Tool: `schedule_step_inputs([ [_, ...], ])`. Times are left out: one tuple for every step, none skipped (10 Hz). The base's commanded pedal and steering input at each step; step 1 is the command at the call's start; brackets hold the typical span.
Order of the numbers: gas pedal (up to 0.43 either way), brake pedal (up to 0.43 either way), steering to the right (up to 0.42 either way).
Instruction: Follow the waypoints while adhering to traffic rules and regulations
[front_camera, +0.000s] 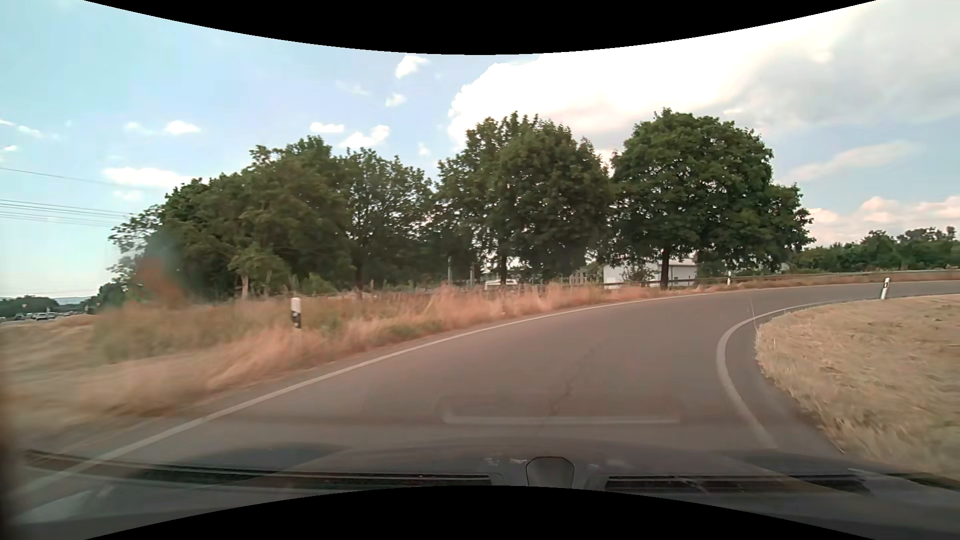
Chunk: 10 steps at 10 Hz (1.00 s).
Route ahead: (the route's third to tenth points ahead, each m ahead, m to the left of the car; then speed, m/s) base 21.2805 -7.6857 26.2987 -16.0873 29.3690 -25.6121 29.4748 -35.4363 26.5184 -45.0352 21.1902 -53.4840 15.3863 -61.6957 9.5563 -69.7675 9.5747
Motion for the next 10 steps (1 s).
schedule_step_inputs([
  [0.059,0.000,0.170],
  [0.059,0.000,0.171],
  [0.059,0.000,0.171],
  [0.059,0.000,0.171],
  [0.059,0.000,0.171],
  [0.059,0.000,0.172],
  [0.067,0.000,0.173],
  [0.087,0.000,0.171],
  [0.118,0.000,0.169],
  [0.130,0.000,0.166],
])
